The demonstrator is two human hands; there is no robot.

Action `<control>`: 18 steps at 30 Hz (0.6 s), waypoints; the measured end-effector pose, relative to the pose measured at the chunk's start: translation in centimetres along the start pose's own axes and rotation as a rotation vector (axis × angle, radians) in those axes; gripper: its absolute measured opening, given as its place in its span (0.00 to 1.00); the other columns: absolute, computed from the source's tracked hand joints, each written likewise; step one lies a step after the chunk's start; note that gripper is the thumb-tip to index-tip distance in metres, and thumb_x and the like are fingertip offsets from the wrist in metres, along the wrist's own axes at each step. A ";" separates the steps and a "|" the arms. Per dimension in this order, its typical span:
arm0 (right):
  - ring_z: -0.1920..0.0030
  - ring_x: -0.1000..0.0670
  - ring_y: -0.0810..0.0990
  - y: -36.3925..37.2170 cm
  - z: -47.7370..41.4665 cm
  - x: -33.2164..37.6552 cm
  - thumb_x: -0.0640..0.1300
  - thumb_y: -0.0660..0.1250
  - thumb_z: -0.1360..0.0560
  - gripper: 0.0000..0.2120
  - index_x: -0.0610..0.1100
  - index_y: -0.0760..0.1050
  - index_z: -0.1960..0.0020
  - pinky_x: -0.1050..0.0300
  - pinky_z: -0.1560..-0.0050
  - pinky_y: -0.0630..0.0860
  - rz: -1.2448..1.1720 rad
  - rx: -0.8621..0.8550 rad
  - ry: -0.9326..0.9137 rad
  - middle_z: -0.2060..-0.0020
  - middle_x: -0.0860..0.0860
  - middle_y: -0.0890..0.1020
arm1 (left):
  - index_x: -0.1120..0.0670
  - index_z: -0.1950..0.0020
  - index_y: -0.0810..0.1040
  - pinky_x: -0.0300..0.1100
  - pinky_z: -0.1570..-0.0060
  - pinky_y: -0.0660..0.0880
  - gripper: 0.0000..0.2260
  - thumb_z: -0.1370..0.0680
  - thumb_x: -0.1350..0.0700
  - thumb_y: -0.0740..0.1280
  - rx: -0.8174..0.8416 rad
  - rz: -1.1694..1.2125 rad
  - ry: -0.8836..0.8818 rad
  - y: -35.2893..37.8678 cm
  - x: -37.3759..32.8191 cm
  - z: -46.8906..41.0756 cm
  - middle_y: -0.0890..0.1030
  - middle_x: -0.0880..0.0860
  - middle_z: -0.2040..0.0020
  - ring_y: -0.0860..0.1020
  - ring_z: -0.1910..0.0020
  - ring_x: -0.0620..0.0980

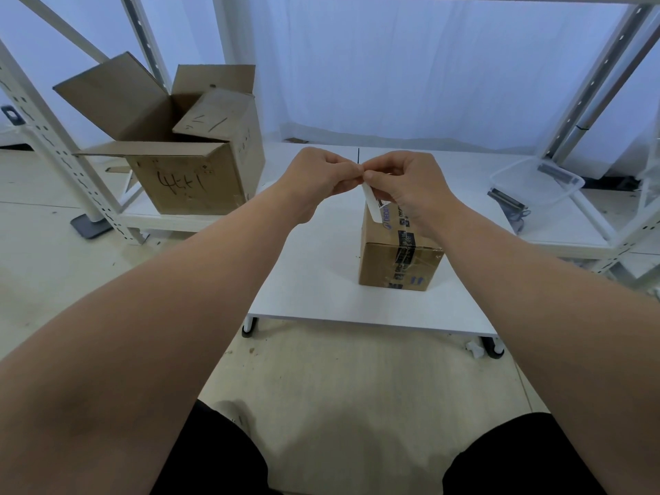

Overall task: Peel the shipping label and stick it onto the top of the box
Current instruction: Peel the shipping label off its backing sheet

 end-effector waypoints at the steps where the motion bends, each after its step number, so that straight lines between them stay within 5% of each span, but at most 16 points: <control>1: 0.57 0.46 0.79 0.0 0.0 0.0 0.36 0.69 0.27 0.08 0.35 0.80 0.49 0.46 0.48 0.79 0.003 0.001 -0.003 0.53 0.35 0.82 | 0.63 0.55 0.81 0.36 0.50 0.79 0.04 0.26 0.62 0.70 -0.006 -0.009 -0.002 0.0 0.0 -0.1 0.83 0.58 0.56 0.82 0.55 0.49; 10: 0.57 0.44 0.79 0.2 0.1 0.3 0.36 0.69 0.27 0.08 0.36 0.81 0.49 0.46 0.48 0.79 -0.011 0.016 -0.011 0.53 0.36 0.83 | 0.69 0.53 0.80 0.40 0.44 0.78 0.09 0.26 0.62 0.67 -0.026 -0.095 0.017 -0.1 -0.2 -0.2 0.81 0.60 0.58 0.80 0.58 0.49; 18: 0.59 0.51 0.82 0.2 -0.2 -0.3 0.35 0.69 0.26 0.05 0.37 0.81 0.52 0.60 0.50 0.81 -0.206 0.002 0.056 0.59 0.43 0.83 | 0.75 0.52 0.75 0.43 0.42 0.76 0.16 0.25 0.60 0.67 0.003 -0.095 0.081 0.0 -1.0 0.0 0.75 0.60 0.57 0.76 0.57 0.51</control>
Point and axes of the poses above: each hand's wrist, its own z-axis away from the middle knuckle, its own y-axis out of the palm, x = y × z, the point moved 10 cm from there along -z, towards the middle knuckle
